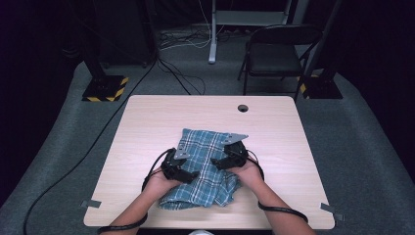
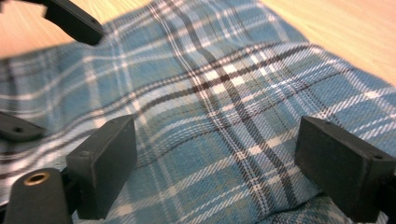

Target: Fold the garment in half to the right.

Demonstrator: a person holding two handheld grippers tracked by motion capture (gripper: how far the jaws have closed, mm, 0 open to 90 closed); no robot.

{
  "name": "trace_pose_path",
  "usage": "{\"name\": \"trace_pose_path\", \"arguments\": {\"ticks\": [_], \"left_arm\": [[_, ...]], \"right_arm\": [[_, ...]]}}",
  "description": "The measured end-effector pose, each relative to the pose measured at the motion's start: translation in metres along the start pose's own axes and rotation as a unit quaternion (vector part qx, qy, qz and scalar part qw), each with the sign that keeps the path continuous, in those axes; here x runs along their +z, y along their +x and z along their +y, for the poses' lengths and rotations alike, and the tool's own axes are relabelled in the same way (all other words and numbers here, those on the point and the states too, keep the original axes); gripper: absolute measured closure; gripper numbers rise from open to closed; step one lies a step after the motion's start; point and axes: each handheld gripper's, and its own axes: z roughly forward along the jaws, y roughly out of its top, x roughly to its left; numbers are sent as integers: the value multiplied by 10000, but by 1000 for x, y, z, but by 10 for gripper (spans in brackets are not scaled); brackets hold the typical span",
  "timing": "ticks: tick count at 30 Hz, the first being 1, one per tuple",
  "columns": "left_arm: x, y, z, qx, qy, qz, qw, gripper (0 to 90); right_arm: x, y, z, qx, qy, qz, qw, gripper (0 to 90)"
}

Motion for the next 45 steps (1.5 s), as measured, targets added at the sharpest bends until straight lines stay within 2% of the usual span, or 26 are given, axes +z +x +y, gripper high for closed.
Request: {"name": "trace_pose_path", "arguments": {"ticks": [4,6,8,10,12,16,17,20,25,28,32,35,39,41,45], "left_arm": [[-2,-2,-2,-27,7,22,10000,112],[-7,-4,0,9,68,48,10000,115],[-17,-5,3,68,3,71,10000,137],[-25,-8,5,8,-127,-19,9999,135],[-28,-12,5,5,-157,-149,9998,133],[-25,-24,5,273,-21,-330,9991,133],[-22,-26,4,285,42,-384,9988,133],[-14,-28,-1,233,212,-533,9981,130],[-9,-28,-6,162,181,-585,9980,121],[-8,-28,-7,165,174,-569,9981,118],[-7,-30,-7,154,176,-535,9983,111],[-7,-31,-7,166,184,-507,9984,110],[-6,-31,-7,175,171,-519,9984,109],[-6,-31,-7,165,160,-523,9984,109],[-6,-31,-8,151,141,-538,9983,107]], "right_arm": [[9,-2,-3,-83,176,80,9998,121],[11,-4,-4,-38,194,128,9997,121],[13,-6,-5,16,206,191,9996,120],[13,-7,-6,-5,191,219,9996,120],[13,-8,-6,-36,184,244,9995,120],[14,-9,-5,-42,186,263,9995,121],[14,-9,-5,-46,186,268,9995,121],[15,-11,-5,-60,185,287,9994,121],[9,-10,1,-103,275,267,9992,127],[-1,-6,6,-88,125,189,9997,128],[-13,-6,13,-242,-82,55,9997,130],[-12,-16,15,-96,-71,-55,9999,129],[0,-31,10,252,155,-99,9995,118],[7,-34,6,287,280,-119,9991,110],[15,-36,2,318,355,-134,9988,106]]}}
